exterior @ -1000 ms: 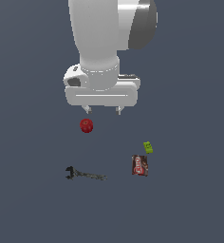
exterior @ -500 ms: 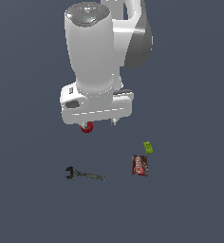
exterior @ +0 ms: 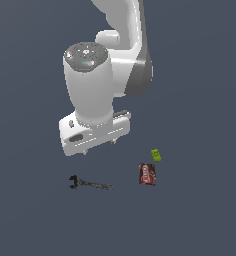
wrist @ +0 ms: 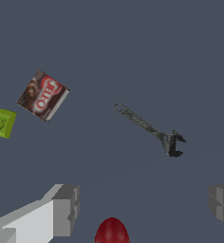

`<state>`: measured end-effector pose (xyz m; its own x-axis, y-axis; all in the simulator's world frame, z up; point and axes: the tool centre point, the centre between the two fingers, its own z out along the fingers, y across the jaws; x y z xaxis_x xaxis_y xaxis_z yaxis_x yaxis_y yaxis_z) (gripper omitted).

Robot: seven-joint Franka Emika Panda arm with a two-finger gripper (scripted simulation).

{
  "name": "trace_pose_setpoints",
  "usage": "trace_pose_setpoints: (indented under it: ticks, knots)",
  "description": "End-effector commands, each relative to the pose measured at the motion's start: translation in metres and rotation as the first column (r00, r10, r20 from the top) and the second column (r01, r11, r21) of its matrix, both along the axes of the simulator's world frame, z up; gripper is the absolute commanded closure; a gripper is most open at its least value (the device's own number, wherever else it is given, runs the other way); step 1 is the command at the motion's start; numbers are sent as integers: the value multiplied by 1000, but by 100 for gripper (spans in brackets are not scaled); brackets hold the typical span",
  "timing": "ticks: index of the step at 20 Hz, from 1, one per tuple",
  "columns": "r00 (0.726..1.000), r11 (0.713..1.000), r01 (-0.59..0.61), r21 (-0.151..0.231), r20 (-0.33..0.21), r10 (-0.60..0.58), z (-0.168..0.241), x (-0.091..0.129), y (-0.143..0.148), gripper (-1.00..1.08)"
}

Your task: Pick up a designated object from a clutter of objects.

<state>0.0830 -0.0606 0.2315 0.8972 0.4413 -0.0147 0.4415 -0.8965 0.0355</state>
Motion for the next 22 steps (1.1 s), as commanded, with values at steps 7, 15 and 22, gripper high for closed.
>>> trace_pose_setpoints:
  ticks: [7,15,22]
  knots:
    - [974,974,-226,-4,-16,226,-41,23,-16,-92]
    - [905,906,-424,6,-25,424,-82,41,-30,-92]
    - [815,815,-579,20,-23,579,-119,53,-43,-92]
